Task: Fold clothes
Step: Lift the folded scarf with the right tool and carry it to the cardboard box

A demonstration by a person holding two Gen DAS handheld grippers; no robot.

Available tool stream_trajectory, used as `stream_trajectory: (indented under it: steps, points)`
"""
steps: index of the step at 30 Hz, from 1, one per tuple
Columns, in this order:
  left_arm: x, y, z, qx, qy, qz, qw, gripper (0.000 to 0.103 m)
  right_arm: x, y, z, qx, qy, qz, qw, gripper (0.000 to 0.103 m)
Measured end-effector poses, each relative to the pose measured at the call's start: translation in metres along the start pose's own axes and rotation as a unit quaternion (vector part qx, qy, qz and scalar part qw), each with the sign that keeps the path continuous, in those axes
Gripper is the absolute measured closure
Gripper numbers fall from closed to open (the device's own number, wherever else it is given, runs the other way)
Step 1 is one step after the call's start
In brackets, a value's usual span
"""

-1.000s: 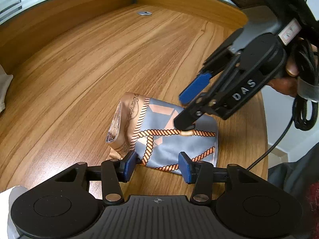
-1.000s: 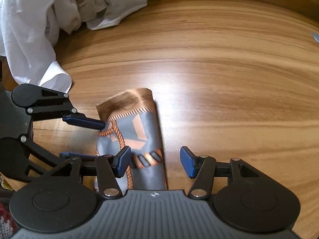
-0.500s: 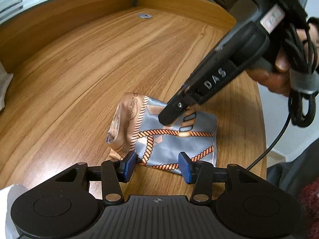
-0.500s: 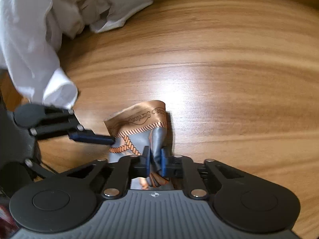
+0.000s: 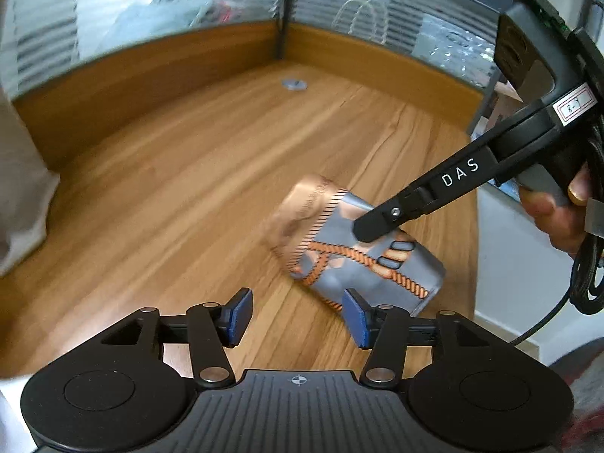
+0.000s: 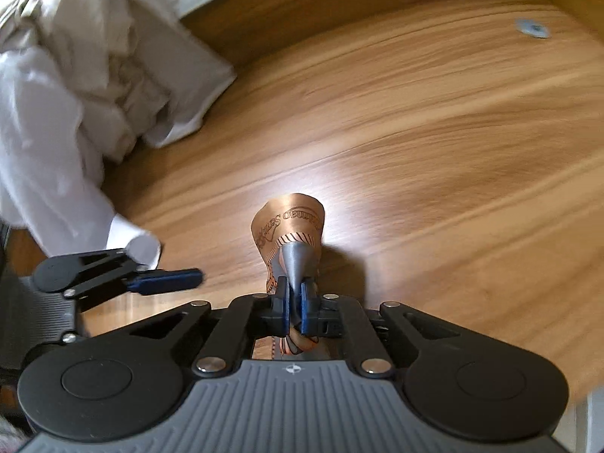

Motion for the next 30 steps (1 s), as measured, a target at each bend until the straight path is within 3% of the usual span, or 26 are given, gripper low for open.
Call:
stream_trajectory:
  steps: [5, 9, 12, 15, 25, 30]
  points:
    - [0.029, -0.007, 0.028, -0.005, -0.044, 0.007, 0.999, 0.031, 0.014, 0.046, 0.03, -0.043, -0.043, 0.047, 0.997, 0.097]
    - [0.055, -0.026, 0.067, -0.043, -0.055, 0.015, 0.9974, 0.024, 0.022, 0.089, 0.064, -0.079, -0.074, 0.083, 0.991, 0.097]
    - [0.074, -0.041, 0.097, -0.073, -0.064, 0.021, 0.9951, 0.01, 0.025, 0.122, 0.094, -0.107, -0.099, 0.104, 0.984, 0.097]
    - [0.093, -0.055, 0.127, -0.101, -0.072, 0.027, 0.9919, 0.006, 0.029, 0.158, 0.128, -0.135, -0.123, 0.128, 0.975, 0.097]
    - [0.186, -0.154, 0.257, -0.187, -0.098, 0.08, 0.9741, 0.001, 0.037, 0.292, 0.293, -0.225, -0.178, 0.203, 0.936, 0.097]
    - [0.233, -0.2, 0.326, -0.198, -0.09, 0.101, 0.9708, 0.001, 0.043, 0.361, 0.388, -0.275, -0.188, 0.237, 0.912, 0.097]
Point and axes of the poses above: each gripper's, at about its wrist camera, not at the fingertips, and y roughly against the way its jaws point, z to its right, x to its top, the point moved 10 cm from there along -y, roughly the way its jaws point, and after that the axes turned 14 degrees about z, right-handed, at the moved point
